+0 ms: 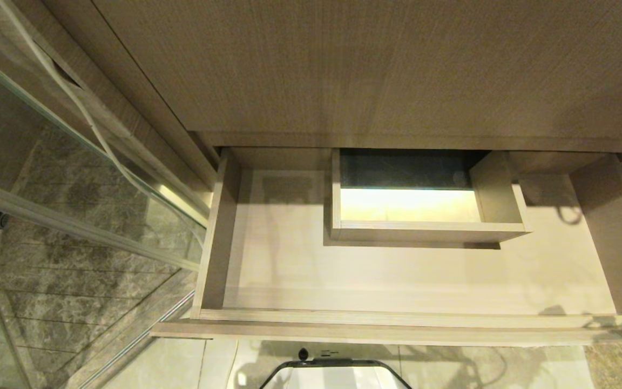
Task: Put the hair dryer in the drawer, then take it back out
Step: Close the drawer
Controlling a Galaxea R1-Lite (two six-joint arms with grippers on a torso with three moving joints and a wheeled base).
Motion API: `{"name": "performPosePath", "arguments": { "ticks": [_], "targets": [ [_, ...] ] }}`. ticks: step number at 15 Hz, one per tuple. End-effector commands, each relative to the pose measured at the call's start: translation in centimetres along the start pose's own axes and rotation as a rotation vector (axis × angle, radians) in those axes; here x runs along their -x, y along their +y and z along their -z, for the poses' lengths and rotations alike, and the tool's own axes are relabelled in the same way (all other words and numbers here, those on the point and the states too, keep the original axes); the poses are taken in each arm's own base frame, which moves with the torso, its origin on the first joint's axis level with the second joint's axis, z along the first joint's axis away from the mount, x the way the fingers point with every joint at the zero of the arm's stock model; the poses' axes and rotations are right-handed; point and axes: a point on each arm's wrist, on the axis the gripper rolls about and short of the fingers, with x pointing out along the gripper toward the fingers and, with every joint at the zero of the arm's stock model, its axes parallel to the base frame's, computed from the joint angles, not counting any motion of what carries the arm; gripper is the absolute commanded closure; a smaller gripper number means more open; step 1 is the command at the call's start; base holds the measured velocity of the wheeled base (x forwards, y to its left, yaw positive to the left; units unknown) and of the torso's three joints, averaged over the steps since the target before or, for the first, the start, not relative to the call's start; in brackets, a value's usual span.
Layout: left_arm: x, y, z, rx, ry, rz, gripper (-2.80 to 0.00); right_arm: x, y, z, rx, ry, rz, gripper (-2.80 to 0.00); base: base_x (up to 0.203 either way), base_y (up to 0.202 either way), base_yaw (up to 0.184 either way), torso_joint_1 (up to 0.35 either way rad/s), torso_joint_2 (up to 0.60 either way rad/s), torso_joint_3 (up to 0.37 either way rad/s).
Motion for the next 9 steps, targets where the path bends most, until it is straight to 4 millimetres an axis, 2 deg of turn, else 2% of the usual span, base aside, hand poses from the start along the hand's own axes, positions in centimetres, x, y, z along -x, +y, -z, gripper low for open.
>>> {"name": "performPosePath", "arguments": {
  "ticks": [1,3,5,9],
  "targets": [
    [0.0,0.0,0.0,0.001,0.0,0.001,0.0,-3.7,-1.2,0.9,-0.031,0.149,-0.054,0.0,0.0,0.0,0.0,0.0,0.0,0.0],
    [0.0,0.0,0.0,0.001,0.001,0.0,0.0,-4.7,-1.7,1.0,-0.024,0.211,-0.045,0.0,0.0,0.0,0.0,0.0,0.0,0.0],
    [0.0,0.0,0.1,0.001,0.003,-0.001,0.0,-5.4,-2.5,0.6,-0.012,0.198,-0.013,0.0,0.0,0.0,0.0,0.0,0.0,0.0],
    [0.0,0.0,0.0,0.001,0.001,0.001,0.0,-6.0,-4.5,-1.2,0.052,-0.11,0.036,0.0,0.0,0.0,0.0,0.0,0.0,0.0]
  ]
}}
